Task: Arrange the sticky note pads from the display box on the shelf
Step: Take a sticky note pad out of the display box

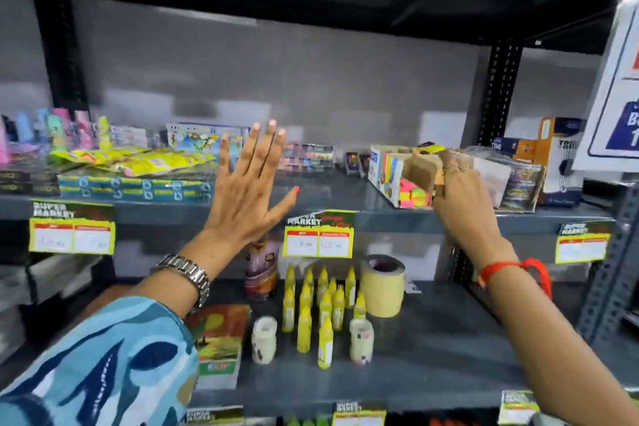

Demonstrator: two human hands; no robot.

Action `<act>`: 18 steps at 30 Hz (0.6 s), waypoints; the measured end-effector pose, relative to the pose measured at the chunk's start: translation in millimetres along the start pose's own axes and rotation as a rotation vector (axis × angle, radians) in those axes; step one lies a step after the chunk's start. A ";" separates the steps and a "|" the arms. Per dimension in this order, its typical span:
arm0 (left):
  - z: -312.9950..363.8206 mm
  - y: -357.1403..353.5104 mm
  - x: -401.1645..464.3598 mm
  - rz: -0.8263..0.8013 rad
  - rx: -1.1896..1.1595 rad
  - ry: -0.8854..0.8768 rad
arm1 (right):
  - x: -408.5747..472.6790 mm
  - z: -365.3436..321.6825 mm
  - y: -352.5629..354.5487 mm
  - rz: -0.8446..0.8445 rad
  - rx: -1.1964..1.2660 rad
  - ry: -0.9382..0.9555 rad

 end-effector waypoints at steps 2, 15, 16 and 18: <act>-7.7 1.6 -5.4 -0.021 0.044 0.024 | 0.2 1.1 -2.9 -0.053 -0.075 0.041; -52.9 -6.9 -61.5 -0.150 0.113 0.234 | 2.2 11.8 12.4 0.441 0.044 -0.047; -54.1 -8.6 -63.1 -0.155 0.107 0.247 | 1.9 3.0 14.3 0.515 0.095 -0.038; -56.1 -12.7 -64.6 -0.146 0.094 0.267 | 1.1 -24.1 13.4 0.642 0.184 0.088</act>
Point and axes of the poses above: each hand's wrist, its own x-axis towards the middle knuckle, its own y-axis out of the back of the hand, z = x × y, the point moved 2 cm from there along x, towards the middle knuckle, and after that the axes turned 4 degrees about z, right-handed, at the moved point
